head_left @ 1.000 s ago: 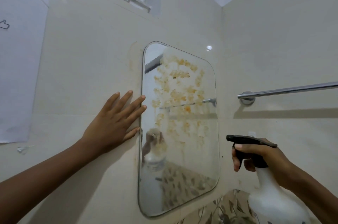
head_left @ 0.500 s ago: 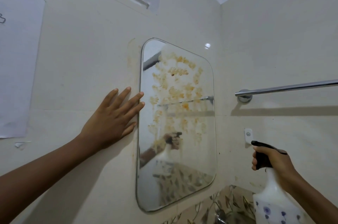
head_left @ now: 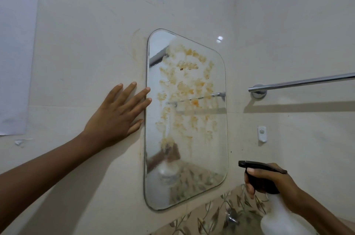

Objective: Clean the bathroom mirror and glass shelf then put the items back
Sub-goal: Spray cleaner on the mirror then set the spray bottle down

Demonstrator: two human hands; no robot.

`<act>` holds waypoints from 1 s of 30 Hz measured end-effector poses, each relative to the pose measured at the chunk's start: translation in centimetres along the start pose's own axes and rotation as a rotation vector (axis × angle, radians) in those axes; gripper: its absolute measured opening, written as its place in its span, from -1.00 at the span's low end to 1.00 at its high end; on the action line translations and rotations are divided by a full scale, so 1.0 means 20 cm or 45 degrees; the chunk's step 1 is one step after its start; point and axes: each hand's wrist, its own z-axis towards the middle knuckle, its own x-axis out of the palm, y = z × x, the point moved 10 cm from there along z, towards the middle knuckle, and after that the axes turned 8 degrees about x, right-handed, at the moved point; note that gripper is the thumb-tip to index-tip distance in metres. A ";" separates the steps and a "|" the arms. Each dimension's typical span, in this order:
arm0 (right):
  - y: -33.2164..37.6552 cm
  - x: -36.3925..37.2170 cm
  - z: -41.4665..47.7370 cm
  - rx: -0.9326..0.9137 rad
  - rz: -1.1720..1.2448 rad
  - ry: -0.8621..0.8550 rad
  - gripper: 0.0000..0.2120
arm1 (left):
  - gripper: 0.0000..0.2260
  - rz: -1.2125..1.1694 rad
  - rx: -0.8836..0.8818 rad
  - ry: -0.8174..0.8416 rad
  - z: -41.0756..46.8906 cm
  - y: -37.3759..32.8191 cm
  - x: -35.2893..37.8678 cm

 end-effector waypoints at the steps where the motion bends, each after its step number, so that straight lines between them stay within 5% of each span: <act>1: -0.01 -0.03 0.01 -0.006 -0.002 -0.060 -0.68 | -0.48 -0.003 0.005 -0.001 0.00 0.00 0.00; 6: -0.12 -0.25 0.02 0.022 0.127 -0.493 -0.80 | -0.48 -0.003 0.011 0.005 0.00 0.00 0.01; 13: -0.34 -0.35 0.01 0.239 0.144 -0.690 -0.80 | -0.47 -0.033 0.010 0.012 0.00 0.00 0.00; 23: -0.25 0.12 -0.13 0.259 0.074 -0.084 -0.76 | -0.52 -0.335 0.113 0.012 -0.12 -0.19 -0.03; 30: -0.33 0.56 -0.34 0.413 0.034 0.342 -0.85 | -0.77 -1.014 0.251 -0.032 -0.60 -0.77 -0.23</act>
